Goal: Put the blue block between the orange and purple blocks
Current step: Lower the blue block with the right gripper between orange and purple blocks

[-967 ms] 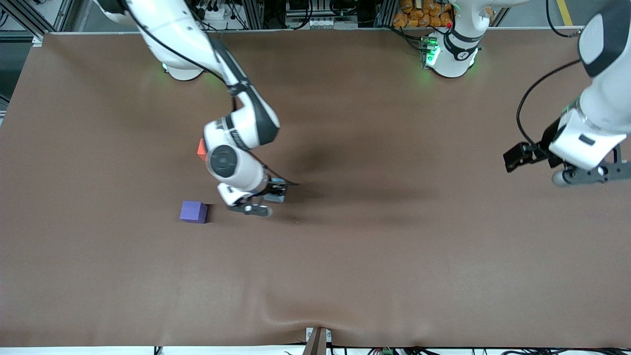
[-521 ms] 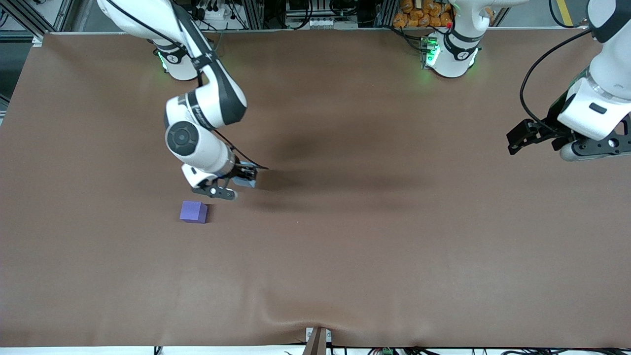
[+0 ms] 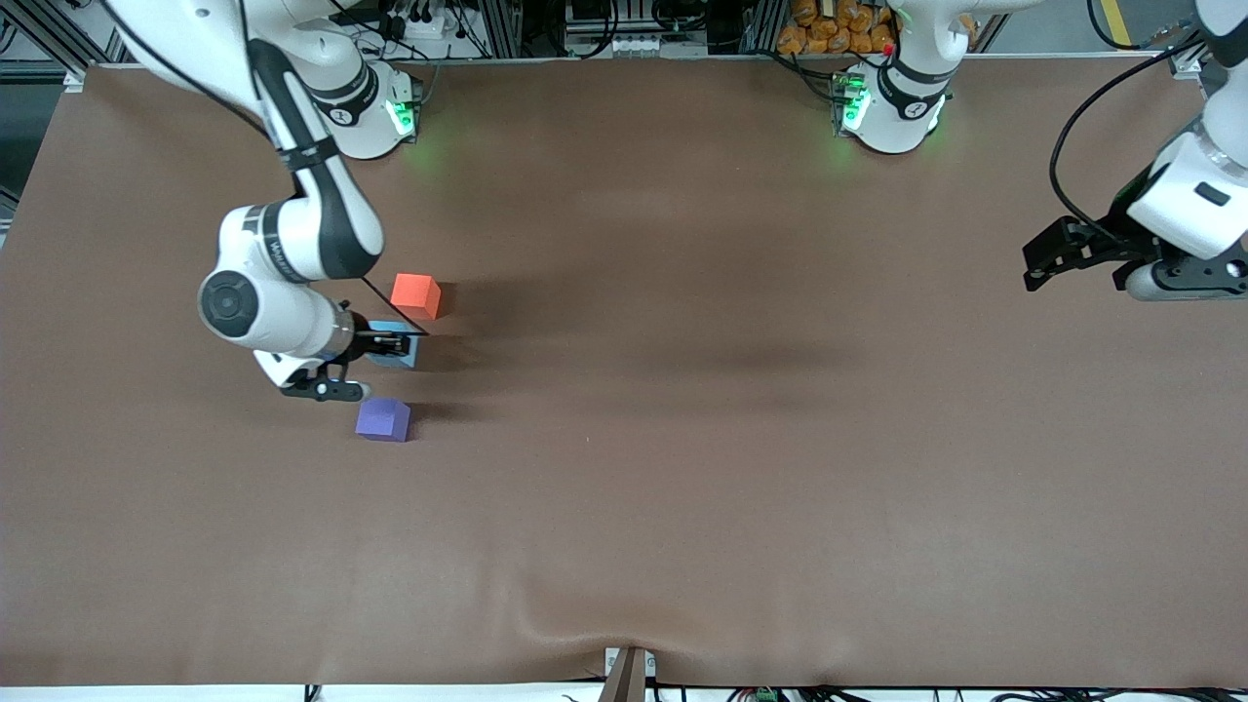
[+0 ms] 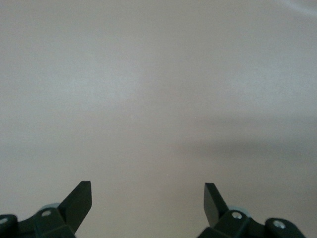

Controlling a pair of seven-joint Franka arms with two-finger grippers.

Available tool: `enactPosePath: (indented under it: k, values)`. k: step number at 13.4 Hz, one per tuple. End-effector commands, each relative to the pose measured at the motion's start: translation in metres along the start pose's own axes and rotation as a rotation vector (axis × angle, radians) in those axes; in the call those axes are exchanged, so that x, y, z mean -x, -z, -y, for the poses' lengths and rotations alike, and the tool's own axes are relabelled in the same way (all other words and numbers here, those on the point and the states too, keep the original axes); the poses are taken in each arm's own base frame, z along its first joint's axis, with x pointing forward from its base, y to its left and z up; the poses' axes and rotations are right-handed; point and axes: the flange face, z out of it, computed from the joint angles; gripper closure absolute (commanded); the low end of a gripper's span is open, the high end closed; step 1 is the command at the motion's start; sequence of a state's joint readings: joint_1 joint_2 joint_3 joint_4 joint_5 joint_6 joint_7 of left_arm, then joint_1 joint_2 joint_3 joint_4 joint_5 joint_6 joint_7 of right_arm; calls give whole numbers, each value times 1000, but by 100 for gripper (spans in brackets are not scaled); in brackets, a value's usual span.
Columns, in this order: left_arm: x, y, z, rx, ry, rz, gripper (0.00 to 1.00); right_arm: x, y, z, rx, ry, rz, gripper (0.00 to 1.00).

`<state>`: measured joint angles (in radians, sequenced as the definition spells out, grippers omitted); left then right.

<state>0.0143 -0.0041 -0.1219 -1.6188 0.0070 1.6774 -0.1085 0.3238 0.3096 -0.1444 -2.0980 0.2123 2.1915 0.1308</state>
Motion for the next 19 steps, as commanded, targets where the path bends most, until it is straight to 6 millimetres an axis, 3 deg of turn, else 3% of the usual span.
enactPosePath:
  k: [1,9,14,15,16,19]
  values:
    - [9,12,2,17,-7,3,0,-4,-22,0,12,25,-8,78]
    - [15,20,3,9,-15,42,0,-16,-45,4,-8,0,9,78]
    - [17,19,12,4,1,62,0,-23,-47,4,-20,-15,8,76]
    - [17,18,12,4,1,64,0,-23,-47,4,-20,-15,8,58]
    - [17,18,13,4,3,65,0,-22,-47,4,-20,-14,10,1]
    - [16,19,26,10,29,61,0,-21,-37,7,-23,-10,8,0]
